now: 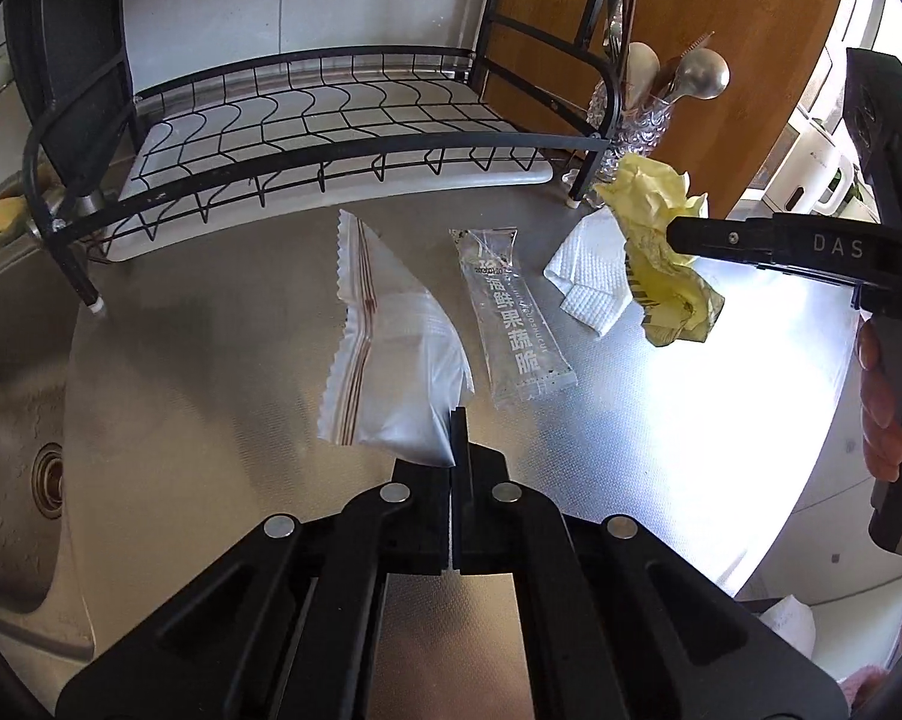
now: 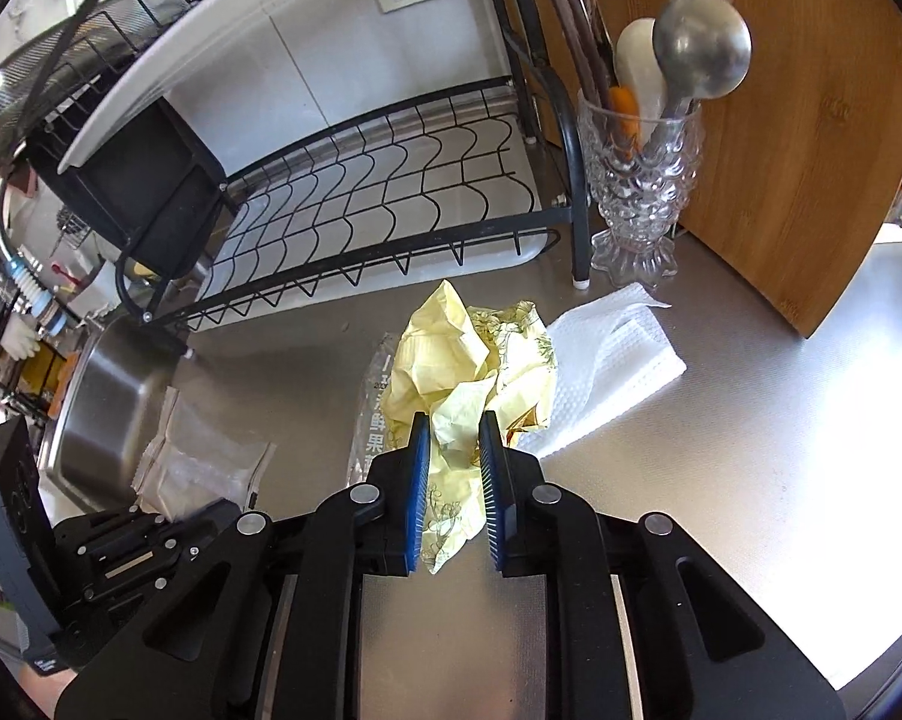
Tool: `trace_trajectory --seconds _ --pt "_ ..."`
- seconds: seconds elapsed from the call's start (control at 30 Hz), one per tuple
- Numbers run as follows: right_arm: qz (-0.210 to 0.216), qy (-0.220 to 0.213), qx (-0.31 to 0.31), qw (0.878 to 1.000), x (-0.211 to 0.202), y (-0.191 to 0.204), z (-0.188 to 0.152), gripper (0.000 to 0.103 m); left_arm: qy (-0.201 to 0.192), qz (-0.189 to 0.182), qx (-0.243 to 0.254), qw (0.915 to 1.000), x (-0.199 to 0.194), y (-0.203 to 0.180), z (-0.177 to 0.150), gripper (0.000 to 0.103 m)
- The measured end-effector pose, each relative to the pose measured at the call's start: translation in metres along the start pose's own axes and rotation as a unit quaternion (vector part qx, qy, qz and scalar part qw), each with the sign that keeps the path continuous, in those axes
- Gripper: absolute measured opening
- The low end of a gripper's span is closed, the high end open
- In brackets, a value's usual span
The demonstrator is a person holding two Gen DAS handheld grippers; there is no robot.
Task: Collect trash
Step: 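Grasp the clear zip bag with the left tool while the right grasps the yellow wrapper, then carry the zip bag and yellow wrapper down over the bin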
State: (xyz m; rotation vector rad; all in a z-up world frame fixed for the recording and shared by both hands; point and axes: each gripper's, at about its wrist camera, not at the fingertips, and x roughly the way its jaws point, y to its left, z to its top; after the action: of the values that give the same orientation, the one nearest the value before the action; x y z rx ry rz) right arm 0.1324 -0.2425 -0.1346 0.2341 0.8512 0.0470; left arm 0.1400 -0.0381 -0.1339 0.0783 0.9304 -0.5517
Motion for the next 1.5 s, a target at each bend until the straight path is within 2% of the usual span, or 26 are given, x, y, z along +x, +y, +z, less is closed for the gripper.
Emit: trace_trajectory --seconds 0.17,0.37,0.6,0.83,0.97,1.13,1.5 --pt "0.007 -0.010 -0.019 1.000 -0.029 0.012 -0.011 0.018 -0.014 0.023 -0.002 0.9997 -0.033 -0.007 -0.013 0.000" --pt "0.019 -0.015 -0.034 0.999 -0.063 0.024 -0.041 0.018 -0.022 0.027 -0.004 0.9994 -0.065 -0.020 -0.037 0.000" --pt "0.036 -0.005 -0.046 0.998 -0.096 0.038 -0.087 0.018 -0.027 0.035 -0.017 0.9989 -0.107 -0.029 -0.083 0.000" --pt "0.049 0.031 -0.067 0.996 -0.111 0.051 -0.146 0.018 -0.022 0.041 -0.035 0.9983 -0.139 -0.031 -0.137 0.000" --pt "0.049 0.065 -0.077 0.994 -0.107 0.056 -0.182 0.018 -0.006 0.042 -0.053 0.9977 -0.145 -0.029 -0.171 0.000" --pt "0.048 0.119 -0.078 0.989 -0.088 0.057 -0.225 0.018 0.032 0.039 -0.086 0.9950 -0.134 -0.025 -0.211 0.000" --pt "0.027 0.229 -0.046 0.972 0.001 0.041 -0.307 0.018 0.108 0.016 -0.121 0.9866 -0.063 -0.010 -0.273 0.000"
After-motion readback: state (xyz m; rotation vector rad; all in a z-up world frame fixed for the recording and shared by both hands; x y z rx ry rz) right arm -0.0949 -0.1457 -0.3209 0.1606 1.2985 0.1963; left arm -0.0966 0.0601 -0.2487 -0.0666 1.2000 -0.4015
